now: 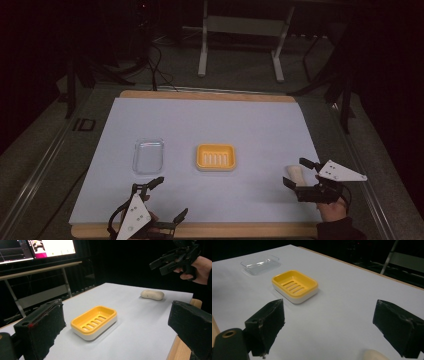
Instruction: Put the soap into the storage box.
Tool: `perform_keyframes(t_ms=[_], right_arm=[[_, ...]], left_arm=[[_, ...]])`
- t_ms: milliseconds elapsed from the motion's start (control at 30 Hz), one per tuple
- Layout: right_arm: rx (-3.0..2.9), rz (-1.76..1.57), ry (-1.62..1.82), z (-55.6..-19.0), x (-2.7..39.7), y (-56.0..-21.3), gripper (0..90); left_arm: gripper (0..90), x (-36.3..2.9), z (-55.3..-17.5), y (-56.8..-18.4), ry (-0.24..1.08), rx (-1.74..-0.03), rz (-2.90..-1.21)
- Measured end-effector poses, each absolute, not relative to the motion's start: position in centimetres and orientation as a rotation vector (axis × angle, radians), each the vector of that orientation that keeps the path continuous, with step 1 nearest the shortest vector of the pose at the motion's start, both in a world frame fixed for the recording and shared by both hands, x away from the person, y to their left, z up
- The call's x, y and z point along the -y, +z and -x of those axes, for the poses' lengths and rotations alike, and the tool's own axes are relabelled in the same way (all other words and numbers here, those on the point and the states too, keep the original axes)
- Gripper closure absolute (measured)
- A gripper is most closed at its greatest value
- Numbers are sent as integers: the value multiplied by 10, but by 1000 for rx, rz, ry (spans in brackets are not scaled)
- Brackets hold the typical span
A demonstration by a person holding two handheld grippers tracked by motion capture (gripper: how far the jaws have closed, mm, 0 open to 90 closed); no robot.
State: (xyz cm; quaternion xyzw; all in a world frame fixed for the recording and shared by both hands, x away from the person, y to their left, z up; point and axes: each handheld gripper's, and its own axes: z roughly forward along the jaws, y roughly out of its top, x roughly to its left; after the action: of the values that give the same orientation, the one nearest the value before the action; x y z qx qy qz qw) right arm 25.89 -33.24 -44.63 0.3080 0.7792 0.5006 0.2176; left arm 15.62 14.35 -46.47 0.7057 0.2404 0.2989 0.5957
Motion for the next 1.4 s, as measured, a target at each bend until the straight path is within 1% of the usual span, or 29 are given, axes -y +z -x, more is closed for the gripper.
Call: perform_keyframes(t_ms=[200,400,567,667,700,767,933,1200,1400], right_arm=[[-2206,-806,1445,-260,331,-440,89],[-2271,-742,1416,-260,327,-440,86],[-2415,-716,1412,-269,325,-442,87],[-2427,-716,1345,-271,323,-444,89],[-2461,-713,1317,-274,321,-445,133],[-2466,-722,1276,-274,320,-445,126],[-2563,-695,1134,-277,316,-443,141],[-2709,-689,1079,-281,311,-442,137],[-2846,-686,925,-283,303,-443,137]], left_arm=[[9,-142,-157,-465,690,-559,-1646],[8,-142,-160,-467,685,-567,-1649],[8,-144,-162,-469,693,-582,-1651],[9,-145,-161,-471,695,-581,-1662],[9,-146,-161,-471,691,-579,-1662],[9,-146,-160,-471,693,-573,-1667],[9,-144,-159,-471,690,-559,-1681],[9,-142,-160,-472,690,-561,-1688],[9,-142,-159,-472,692,-557,-1693]])
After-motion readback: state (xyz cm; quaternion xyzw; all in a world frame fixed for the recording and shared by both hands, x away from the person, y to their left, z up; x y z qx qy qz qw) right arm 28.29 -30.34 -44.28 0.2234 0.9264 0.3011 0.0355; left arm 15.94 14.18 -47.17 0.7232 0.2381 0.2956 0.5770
